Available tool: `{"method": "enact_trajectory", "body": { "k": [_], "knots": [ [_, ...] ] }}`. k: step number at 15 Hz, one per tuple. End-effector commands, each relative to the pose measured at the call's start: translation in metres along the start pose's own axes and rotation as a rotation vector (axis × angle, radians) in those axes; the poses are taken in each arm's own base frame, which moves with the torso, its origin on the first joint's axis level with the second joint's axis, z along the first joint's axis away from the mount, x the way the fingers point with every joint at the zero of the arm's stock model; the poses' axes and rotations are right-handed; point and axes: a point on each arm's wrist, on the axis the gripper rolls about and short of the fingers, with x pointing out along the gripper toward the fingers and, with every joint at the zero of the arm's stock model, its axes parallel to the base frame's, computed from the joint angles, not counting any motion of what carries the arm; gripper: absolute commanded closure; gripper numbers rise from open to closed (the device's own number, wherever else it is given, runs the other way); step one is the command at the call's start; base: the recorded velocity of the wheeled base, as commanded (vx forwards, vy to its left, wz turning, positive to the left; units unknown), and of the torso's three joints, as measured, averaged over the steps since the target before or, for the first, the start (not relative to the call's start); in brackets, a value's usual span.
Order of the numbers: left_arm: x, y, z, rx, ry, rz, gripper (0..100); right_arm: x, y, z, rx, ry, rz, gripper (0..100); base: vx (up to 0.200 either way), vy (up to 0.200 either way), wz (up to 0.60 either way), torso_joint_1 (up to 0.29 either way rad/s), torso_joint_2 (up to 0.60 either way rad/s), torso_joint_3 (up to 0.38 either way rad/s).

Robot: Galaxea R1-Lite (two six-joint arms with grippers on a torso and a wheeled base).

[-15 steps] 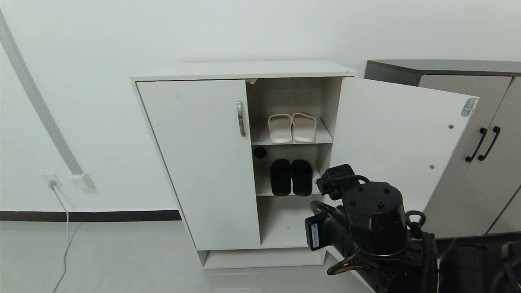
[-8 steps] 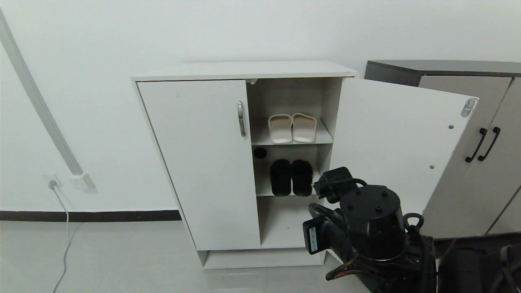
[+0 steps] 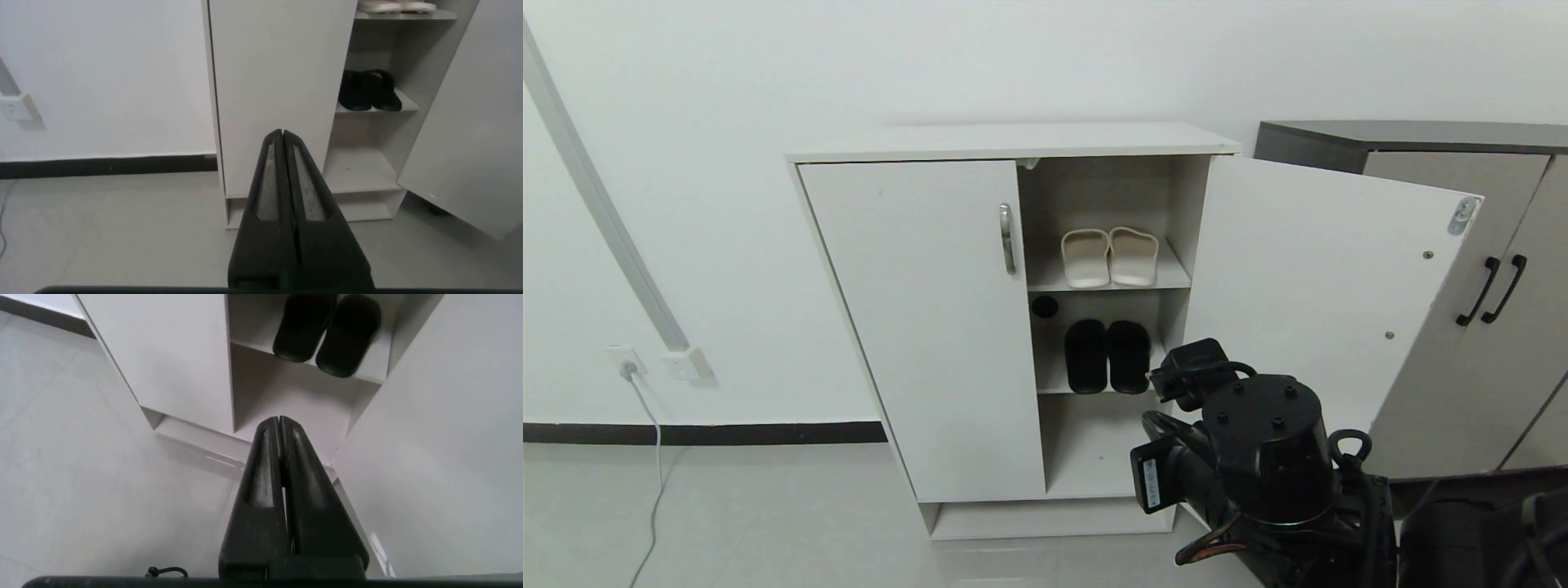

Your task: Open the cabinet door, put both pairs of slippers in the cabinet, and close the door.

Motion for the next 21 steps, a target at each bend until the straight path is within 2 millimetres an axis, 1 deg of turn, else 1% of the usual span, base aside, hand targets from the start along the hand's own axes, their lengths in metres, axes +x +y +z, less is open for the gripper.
{"method": "enact_trajectory", "body": {
  "k": [1, 2, 4, 11, 21],
  "knots": [
    [0.0, 0.0, 0.0, 0.0, 0.0, 0.0, 100, 0.0005, 0.0003, -0.0013, -0.002, 0.003, 0.0, 100, 0.0, 0.0, 0.0, 0.0, 0.0, 0.0],
    [0.0, 0.0, 0.0, 0.0, 0.0, 0.0, 100, 0.0005, 0.0004, -0.0013, -0.002, 0.004, 0.001, 100, 0.0, 0.0, 0.0, 0.0, 0.0, 0.0],
    [0.0, 0.0, 0.0, 0.0, 0.0, 0.0, 100, 0.0005, 0.0004, -0.0013, -0.002, 0.004, 0.001, 100, 0.0, 0.0, 0.0, 0.019, -0.27, -0.247],
    [0.0, 0.0, 0.0, 0.0, 0.0, 0.0, 100, 0.0008, 0.0004, -0.0021, -0.004, 0.006, 0.001, 100, 0.0, 0.0, 0.0, 0.085, -0.43, -0.352],
    [0.0, 0.0, 0.0, 0.0, 0.0, 0.0, 100, 0.0036, 0.0014, -0.0073, -0.015, 0.021, 0.004, 100, 0.0, 0.0, 0.0, 0.161, -0.48, -0.324]
  ]
}}
